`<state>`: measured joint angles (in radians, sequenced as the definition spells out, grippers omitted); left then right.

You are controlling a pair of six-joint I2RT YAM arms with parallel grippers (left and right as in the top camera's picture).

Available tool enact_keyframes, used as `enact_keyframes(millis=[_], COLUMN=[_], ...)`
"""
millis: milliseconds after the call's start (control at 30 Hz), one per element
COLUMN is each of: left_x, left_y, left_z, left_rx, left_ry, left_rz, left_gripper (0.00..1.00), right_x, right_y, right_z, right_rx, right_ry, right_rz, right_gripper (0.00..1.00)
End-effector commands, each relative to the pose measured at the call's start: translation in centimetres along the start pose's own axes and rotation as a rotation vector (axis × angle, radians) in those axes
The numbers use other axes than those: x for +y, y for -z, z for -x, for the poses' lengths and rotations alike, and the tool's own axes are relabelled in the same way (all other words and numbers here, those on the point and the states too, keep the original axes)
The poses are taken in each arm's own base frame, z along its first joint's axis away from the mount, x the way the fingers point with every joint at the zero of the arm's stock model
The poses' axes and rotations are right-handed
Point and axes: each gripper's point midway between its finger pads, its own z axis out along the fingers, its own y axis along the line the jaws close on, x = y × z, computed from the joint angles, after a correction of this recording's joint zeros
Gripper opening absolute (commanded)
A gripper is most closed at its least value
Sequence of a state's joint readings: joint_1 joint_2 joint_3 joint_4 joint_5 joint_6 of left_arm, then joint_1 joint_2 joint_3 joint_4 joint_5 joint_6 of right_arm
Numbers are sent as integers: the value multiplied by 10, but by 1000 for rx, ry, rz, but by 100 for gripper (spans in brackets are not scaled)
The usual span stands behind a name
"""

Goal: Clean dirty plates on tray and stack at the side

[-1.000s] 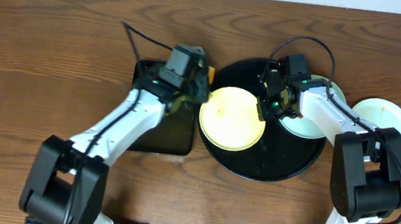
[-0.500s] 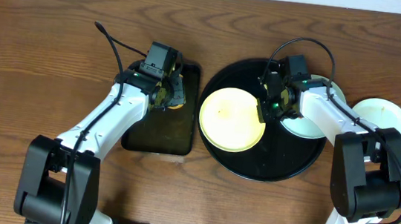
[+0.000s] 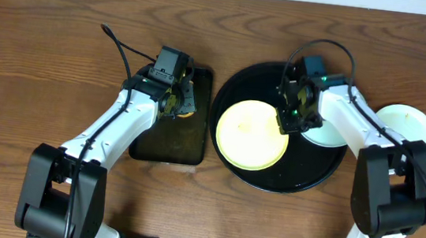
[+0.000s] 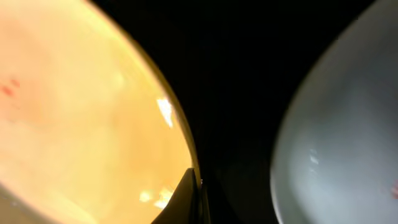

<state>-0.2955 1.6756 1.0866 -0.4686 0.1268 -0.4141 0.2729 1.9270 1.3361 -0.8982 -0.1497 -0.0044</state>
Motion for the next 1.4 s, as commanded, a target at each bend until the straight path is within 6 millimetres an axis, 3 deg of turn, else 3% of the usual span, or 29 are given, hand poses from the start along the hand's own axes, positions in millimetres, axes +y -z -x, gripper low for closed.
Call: enact_keyframes(millis=[0,267,600,767,967,1133,1367], left_x=[4,4,4,4,4,3,3], left_y=[2,2,2,2,2,2,2], left_z=[1,1,1,1,1,2,2], left_rx=[-11,-11,-11,-11,-12,-15,-15], left_ry=[-11,-12,-12,-12,-12,-12,-12], left_rz=[15,14,15,15,15,13,13], left_gripper=[8,8,8,8,8,8,8], right_x=[1,-19,-31,-26,-36,-32,-5], right_y=[40,59,106,125,155,177,186], right_z=[18,20,40,44,50,61,64], right_rx=[-86,-102,-269,-319,-375,-434,-470], right_ry=[56,50,72,164,212,262,320], right_rz=[-50,-184,-314,-344,-543,-718,-816], right_gripper=[1,1,1,1,1,1,1])
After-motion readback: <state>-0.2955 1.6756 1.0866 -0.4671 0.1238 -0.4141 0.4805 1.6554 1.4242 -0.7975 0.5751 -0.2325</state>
